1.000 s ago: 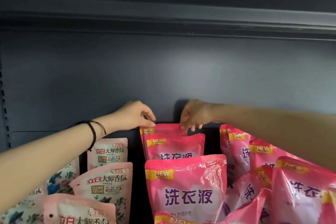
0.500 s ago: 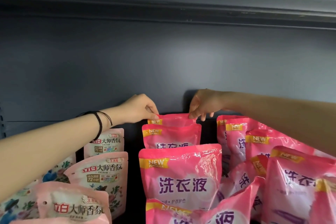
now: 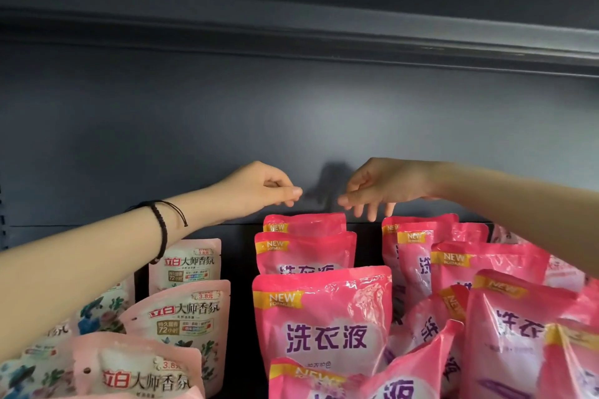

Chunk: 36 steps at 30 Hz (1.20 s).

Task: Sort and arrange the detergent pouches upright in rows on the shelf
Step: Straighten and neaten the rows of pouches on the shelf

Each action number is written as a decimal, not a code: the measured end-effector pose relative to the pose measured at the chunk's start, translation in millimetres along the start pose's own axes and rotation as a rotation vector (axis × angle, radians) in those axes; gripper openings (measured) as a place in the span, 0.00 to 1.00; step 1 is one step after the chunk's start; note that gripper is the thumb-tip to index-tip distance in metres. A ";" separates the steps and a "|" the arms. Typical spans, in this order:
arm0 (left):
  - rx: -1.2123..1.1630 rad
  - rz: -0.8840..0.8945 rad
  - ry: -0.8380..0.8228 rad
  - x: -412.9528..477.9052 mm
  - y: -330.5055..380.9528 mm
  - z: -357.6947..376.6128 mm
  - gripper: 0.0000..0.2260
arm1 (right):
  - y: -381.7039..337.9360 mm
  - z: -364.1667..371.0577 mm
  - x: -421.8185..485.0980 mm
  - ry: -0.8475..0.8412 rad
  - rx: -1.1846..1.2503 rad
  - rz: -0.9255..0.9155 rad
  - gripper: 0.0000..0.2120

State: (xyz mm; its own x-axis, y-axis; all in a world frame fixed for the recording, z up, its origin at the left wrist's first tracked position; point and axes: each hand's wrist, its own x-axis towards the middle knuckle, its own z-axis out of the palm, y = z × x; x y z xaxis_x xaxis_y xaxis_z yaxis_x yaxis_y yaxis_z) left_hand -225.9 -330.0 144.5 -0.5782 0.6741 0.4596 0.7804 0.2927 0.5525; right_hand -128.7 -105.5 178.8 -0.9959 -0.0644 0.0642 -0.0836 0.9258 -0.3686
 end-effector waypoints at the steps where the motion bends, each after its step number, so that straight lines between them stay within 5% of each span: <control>1: -0.021 0.019 -0.031 -1.3 8.2 3.4 0.10 | 0.7 -2.4 -7.7 -0.008 0.011 -0.004 0.11; 9: -0.050 0.164 -0.319 -9.8 73.0 56.3 0.04 | 23.4 -13.9 -71.4 -0.207 -0.116 -0.049 0.07; 16: -0.041 -0.020 -0.506 2.8 95.9 96.7 0.12 | 41.3 -2.8 -87.0 -0.265 -0.433 -0.085 0.06; 21: -0.070 -0.124 -0.555 6.9 105.9 108.6 0.04 | 39.6 1.7 -86.1 -0.273 -0.542 -0.114 0.06; 27: -0.116 -0.196 -0.533 5.8 99.8 113.0 0.01 | 40.6 -0.2 -86.3 -0.167 -0.409 -0.219 0.07; 36: -0.153 -0.279 -0.332 1.5 90.4 104.1 0.13 | 5.2 -5.1 -67.9 -0.033 -0.213 -0.320 0.10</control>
State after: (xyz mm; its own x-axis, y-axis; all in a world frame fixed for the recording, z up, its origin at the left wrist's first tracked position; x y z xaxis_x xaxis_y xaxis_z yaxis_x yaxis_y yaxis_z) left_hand -131.4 -231.9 122.7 -0.6341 0.7720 0.0451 0.5475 0.4069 0.7312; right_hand -61.3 -94.5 177.2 -0.9215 -0.3716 0.1132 -0.3847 0.9133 -0.1337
